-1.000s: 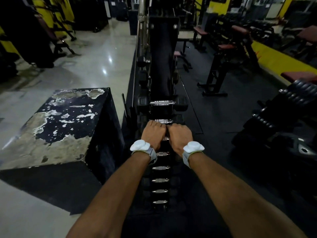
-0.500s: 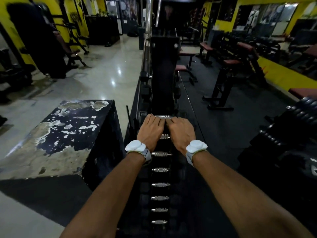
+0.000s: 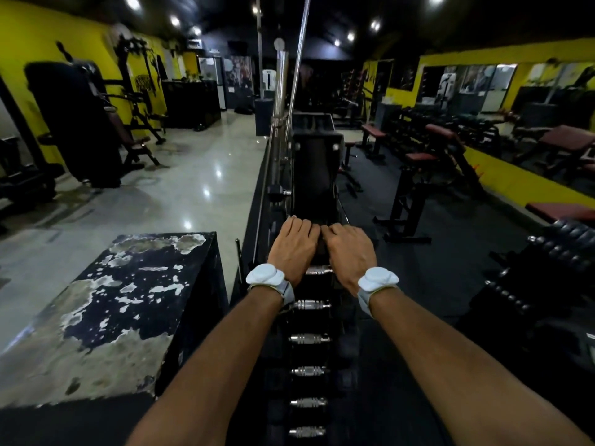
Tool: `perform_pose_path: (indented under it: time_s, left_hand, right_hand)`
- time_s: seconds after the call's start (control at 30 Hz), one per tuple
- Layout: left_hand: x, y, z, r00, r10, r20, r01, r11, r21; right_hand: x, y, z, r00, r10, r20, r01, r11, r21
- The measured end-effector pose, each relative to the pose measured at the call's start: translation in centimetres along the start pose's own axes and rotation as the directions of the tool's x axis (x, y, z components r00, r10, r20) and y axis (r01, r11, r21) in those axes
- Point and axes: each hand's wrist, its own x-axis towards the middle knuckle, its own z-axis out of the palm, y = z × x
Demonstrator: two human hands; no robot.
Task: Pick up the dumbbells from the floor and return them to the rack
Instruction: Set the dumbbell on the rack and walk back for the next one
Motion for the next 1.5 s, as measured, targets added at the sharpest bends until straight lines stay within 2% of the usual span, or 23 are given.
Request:
perform_pose_path:
  time_s: [0.13,0.63,0.97,1.13,1.27,1.5]
  left_hand:
    - [0.9,-0.6,1.3,1.0,-0.015,-0.016,0.015,1.0,-0.007]
    - [1.8,-1.5,6.5,0.994,-0.057,0.093,0.058,0.998,-0.01]
    - [1.3,-1.5,9.2,0.996,-0.074,0.053,0.072,0.997,0.033]
    - [0.9,-1.0,10.0,0.99,-0.139,-0.005,0.139,0.99,0.02]
    - [1.3,-1.2,10.0,0.986,-0.169,0.014,0.168,0.985,0.032]
    - [1.2,-1.6,9.1,0.991,-0.127,0.051,0.126,0.992,0.011]
  right_hand:
    - [1.1,0.2,0.8,1.0,0.007,-0.002,-0.007,1.0,-0.008]
    - [3.8,1.0,5.6,1.0,-0.013,0.011,0.013,1.0,0.008]
    - [4.4,1.1,8.3,1.0,-0.007,-0.01,0.008,0.995,0.095]
    - [4.6,1.1,8.7,0.999,-0.029,-0.032,0.032,0.995,0.094]
    - [4.9,0.4,8.9,0.999,0.018,-0.038,-0.014,0.994,0.105]
    - [4.2,-0.3,8.6,0.999,0.046,-0.028,-0.042,0.993,0.106]
